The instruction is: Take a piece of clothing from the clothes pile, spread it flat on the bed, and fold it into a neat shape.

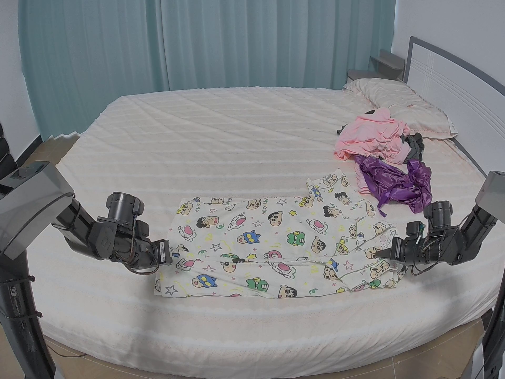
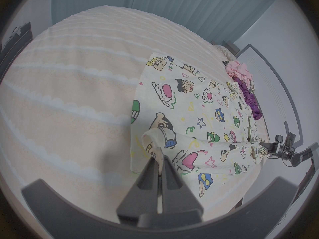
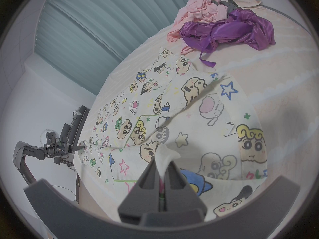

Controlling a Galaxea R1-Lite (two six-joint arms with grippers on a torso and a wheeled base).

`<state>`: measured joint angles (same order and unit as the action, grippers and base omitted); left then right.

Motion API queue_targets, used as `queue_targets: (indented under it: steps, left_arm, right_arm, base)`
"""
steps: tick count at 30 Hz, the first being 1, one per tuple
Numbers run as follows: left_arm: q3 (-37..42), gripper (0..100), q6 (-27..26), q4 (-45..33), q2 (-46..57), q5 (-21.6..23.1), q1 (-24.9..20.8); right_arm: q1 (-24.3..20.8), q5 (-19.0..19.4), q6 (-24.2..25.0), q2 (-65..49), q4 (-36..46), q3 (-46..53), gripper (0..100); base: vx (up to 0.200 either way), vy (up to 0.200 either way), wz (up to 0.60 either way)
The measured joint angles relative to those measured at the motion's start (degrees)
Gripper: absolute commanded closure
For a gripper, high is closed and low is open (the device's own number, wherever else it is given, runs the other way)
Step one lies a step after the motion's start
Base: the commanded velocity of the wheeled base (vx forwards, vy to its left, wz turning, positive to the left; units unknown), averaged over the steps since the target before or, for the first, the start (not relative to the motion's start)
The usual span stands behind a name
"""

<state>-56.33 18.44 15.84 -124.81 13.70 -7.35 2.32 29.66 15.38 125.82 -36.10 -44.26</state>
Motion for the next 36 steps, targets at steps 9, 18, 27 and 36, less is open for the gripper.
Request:
queue_targets:
  steps: [9,18,27,36]
  left_arm:
    - [5.32,100,0.0,0.12,6.86,-0.05,-1.4]
    - [11.98,100,-0.28,0.06,13.51,-0.93,-2.49]
    - [12.84,100,0.41,0.17,15.17,-1.83,-2.97]
    - [5.56,100,5.28,0.41,9.16,-3.33,-2.93]
  right_arm:
    - [-0.43,0.0,0.16,-4.32,-2.6,4.13,100]
    - [-0.52,-0.07,-0.01,-11.26,-4.06,10.29,100]
    - [-0.59,-0.07,-0.06,-14.08,-4.13,11.85,100]
    - [-0.59,-0.76,0.24,-11.76,-4.16,7.41,100]
  base:
    - [0.0,0.0,0.0]
    - [0.0,0.0,0.0]
    - [0.0,0.0,0.0]
    - [0.0,0.0,0.0]
